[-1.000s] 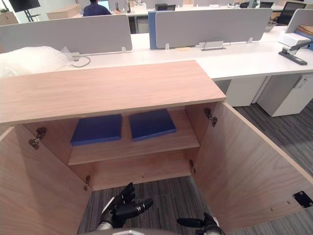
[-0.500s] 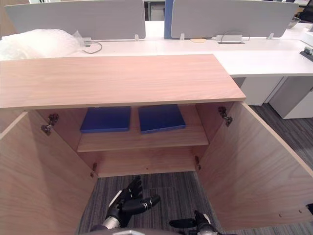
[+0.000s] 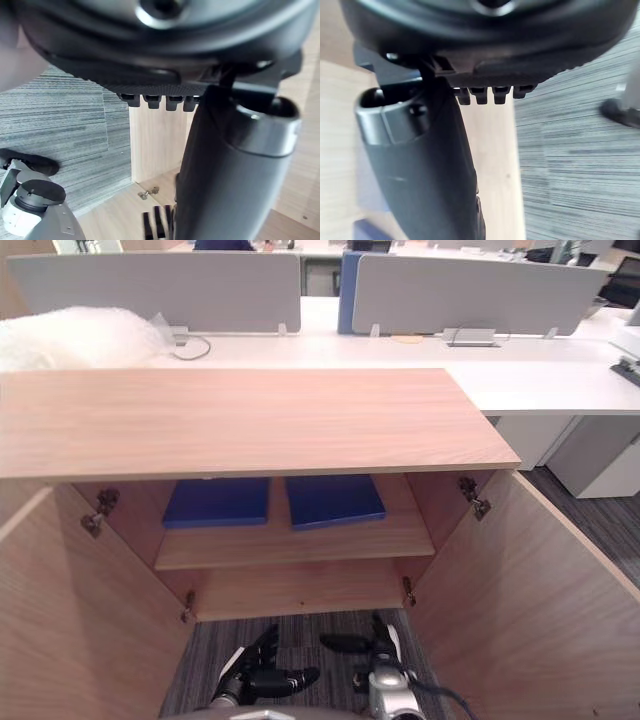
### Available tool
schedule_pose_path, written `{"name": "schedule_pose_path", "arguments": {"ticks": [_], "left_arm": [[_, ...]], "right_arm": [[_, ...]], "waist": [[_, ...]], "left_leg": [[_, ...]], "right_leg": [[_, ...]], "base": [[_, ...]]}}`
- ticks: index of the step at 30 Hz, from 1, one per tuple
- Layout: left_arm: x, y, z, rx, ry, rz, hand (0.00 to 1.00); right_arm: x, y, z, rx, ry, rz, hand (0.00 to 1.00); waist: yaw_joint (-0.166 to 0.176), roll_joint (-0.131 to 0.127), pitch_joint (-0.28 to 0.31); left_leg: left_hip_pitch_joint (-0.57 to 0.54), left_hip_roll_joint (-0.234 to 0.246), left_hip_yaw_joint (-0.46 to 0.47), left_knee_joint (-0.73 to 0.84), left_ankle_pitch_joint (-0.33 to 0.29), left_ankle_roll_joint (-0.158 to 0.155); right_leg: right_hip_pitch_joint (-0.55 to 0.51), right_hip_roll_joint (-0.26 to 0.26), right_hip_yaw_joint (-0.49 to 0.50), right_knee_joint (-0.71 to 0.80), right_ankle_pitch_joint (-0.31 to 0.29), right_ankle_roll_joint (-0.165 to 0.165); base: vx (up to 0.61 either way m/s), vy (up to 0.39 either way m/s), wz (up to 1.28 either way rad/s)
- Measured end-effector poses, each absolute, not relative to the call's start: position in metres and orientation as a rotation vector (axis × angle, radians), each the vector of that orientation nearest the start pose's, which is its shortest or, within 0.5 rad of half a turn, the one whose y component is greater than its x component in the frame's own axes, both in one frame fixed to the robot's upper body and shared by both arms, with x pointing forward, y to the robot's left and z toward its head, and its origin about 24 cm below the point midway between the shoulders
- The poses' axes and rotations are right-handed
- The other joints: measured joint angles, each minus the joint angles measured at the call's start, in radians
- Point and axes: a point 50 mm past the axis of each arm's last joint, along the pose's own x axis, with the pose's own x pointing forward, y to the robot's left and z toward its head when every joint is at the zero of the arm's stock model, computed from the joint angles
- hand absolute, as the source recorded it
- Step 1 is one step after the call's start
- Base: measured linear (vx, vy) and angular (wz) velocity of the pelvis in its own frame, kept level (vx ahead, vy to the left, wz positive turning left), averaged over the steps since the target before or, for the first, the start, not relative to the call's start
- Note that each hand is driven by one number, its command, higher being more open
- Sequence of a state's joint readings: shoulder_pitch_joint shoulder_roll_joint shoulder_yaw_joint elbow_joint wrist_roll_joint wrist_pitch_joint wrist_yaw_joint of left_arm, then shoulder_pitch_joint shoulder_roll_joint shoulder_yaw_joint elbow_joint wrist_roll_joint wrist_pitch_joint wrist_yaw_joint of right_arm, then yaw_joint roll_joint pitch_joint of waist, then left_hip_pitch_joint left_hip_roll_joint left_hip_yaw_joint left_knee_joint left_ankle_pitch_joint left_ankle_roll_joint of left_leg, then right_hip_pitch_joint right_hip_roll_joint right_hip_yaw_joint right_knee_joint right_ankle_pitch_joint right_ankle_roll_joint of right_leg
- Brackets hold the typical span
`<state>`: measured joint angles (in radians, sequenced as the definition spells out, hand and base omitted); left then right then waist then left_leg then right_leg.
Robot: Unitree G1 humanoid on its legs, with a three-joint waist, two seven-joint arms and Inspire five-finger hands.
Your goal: Walk over to the cabinet, pick up the folder, carry it to the office cabinet, place the folder inside the office cabinet, then close the office cabinet door
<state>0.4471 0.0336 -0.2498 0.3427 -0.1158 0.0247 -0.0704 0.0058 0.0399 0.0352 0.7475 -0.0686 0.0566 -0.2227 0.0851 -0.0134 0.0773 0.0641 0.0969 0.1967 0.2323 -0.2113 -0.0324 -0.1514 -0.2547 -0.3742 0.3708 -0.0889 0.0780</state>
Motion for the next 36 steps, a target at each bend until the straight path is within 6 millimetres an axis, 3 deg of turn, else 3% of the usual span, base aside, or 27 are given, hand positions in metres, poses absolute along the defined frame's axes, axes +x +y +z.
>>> {"name": "schedule_pose_path", "arguments": {"ticks": [1,3,6,12,18,19,20,21,22,23,25,30,36], "left_arm": [[0.088,0.11,-0.113,-0.145,0.814,-0.16,1.0],[0.087,0.109,-0.113,-0.136,0.801,-0.165,1.0],[0.089,0.113,-0.115,-0.097,0.786,-0.189,1.0],[0.095,0.129,-0.123,0.003,0.808,-0.187,1.0],[0.097,0.136,-0.121,0.015,0.778,-0.153,1.0],[0.101,0.136,-0.118,0.016,0.75,-0.155,1.0],[0.105,0.136,-0.115,0.017,0.726,-0.154,1.0],[0.108,0.133,-0.112,0.008,0.698,-0.154,1.0],[0.115,0.131,-0.11,0.003,0.676,-0.153,1.0],[0.12,0.131,-0.108,0.007,0.663,-0.146,1.0],[0.137,0.133,-0.099,0.022,0.591,-0.14,1.0],[0.147,0.137,-0.09,0.026,0.528,-0.109,1.0],[0.144,0.153,-0.095,-0.002,0.566,-0.016,1.0]], "right_arm": [[0.189,-0.145,-0.11,-0.234,0.728,-0.105,1.0],[0.203,-0.147,-0.101,-0.322,0.65,-0.06,1.0],[0.216,-0.152,-0.092,-0.412,0.594,-0.027,1.0],[0.217,-0.157,-0.093,-0.501,0.596,0.033,1.0],[0.247,-0.154,-0.079,-0.579,0.533,0.069,1.0],[0.257,-0.154,-0.073,-0.614,0.505,0.076,1.0],[0.263,-0.157,-0.069,-0.628,0.492,0.071,1.0],[0.276,-0.168,-0.058,-0.679,0.46,0.056,1.0],[0.29,-0.178,-0.045,-0.746,0.415,0.045,1.0],[0.298,-0.18,-0.038,-0.764,0.393,0.043,1.0],[0.323,-0.183,-0.012,-0.835,0.314,0.039,1.0],[0.334,-0.186,-0.003,-0.897,0.309,0.068,1.0],[0.348,-0.196,0.021,-0.989,0.216,0.063,1.0]], "waist": [[0.007,0.042,-0.029],[0.015,0.05,-0.032],[0.018,0.041,-0.029],[0.022,0.041,-0.031],[0.051,0.041,-0.03],[0.055,0.029,-0.009],[0.061,0.026,0.011],[0.07,0.067,0.035],[0.077,0.098,0.07],[0.083,0.103,0.09],[0.083,0.119,0.183],[0.094,0.137,0.258],[0.086,0.148,0.29]], "left_leg": [[-0.013,0.033,-0.008,-0.02,0.005,-0.014],[-0.018,0.045,-0.019,-0.049,0.014,-0.027],[-0.033,0.054,-0.039,-0.076,0.028,-0.032],[-0.032,0.035,-0.065,-0.087,0.033,-0.024],[-0.086,-0.021,-0.08,-0.005,0.04,-0.015],[-0.144,-0.044,-0.103,0.103,0.039,-0.014],[-0.172,-0.052,-0.12,0.145,0.002,-0.017],[-0.189,-0.052,-0.135,0.06,0.029,-0.012],[-0.211,-0.045,-0.14,0.09,0.018,0.037],[-0.228,-0.055,-0.144,0.107,0.018,0.037],[-0.294,-0.07,-0.159,0.177,0.015,0.042],[-0.353,-0.084,-0.165,0.227,-0.002,0.067],[-0.392,-0.081,-0.168,0.23,0.012,0.07]], "right_leg": [[0.022,0.055,-0.019,-0.088,0.035,-0.008],[0.025,0.092,-0.019,-0.15,0.057,-0.013],[0.027,0.13,-0.025,-0.208,0.085,-0.028],[0.069,0.133,-0.031,-0.296,0.123,-0.017],[0.104,0.091,-0.034,-0.395,0.19,-0.004],[0.107,0.053,-0.037,-0.393,0.2,-0.001],[0.114,0.033,-0.038,-0.391,0.202,0.002],[0.116,0.043,-0.043,-0.378,0.204,0.003],[0.1,0.036,-0.04,-0.342,0.183,0.031],[0.081,0.022,-0.038,-0.315,0.177,0.038],[0.019,-0.012,-0.037,-0.224,0.168,0.039],[-0.033,-0.038,-0.03,-0.16,0.14,0.052],[-0.079,-0.041,-0.024,-0.139,0.141,0.053]], "base": [[0.04,-0.183,0.08],[0.07,-0.101,-0.17],[0.09,-0.069,-0.06],[0.12,0.043,0.04],[0.06,0.086,0.09],[0.02,0.143,0.28],[-0.02,0.188,0.35],[-0.07,0.264,0.29],[-0.07,0.214,0.23],[-0.11,0.251,0.24],[-0.14,0.175,0.25],[-0.16,0.073,0.12],[-0.1,-0.01,-0.01]]}}
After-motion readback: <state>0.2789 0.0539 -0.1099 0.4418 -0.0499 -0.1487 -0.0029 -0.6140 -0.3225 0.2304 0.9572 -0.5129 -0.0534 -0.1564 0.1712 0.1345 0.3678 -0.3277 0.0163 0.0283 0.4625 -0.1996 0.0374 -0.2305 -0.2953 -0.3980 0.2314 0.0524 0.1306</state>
